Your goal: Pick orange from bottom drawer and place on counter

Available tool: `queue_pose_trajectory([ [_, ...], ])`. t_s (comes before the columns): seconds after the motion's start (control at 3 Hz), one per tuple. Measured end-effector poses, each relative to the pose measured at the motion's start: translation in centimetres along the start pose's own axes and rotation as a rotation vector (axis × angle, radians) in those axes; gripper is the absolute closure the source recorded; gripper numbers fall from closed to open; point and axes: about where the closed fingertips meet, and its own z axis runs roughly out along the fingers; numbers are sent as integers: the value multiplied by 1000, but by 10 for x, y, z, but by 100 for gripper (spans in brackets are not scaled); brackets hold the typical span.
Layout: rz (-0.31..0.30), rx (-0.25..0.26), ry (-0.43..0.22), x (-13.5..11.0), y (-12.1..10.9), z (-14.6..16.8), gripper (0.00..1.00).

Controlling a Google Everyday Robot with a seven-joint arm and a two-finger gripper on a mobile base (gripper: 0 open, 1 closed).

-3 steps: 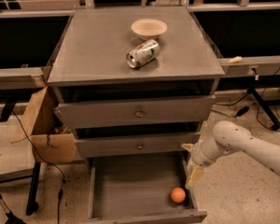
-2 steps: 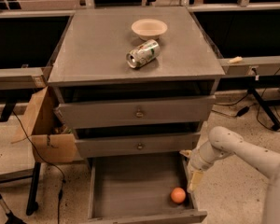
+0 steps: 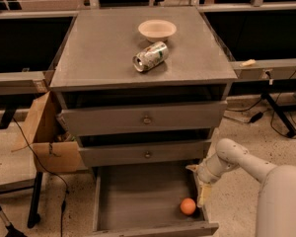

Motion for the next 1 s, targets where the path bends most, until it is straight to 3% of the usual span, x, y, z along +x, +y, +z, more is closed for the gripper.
queue_pose_trajectory([
  [0.33, -5, 11, -1, 2, -1, 6, 0],
  [1.0, 51, 150, -86, 50, 0, 36, 0],
])
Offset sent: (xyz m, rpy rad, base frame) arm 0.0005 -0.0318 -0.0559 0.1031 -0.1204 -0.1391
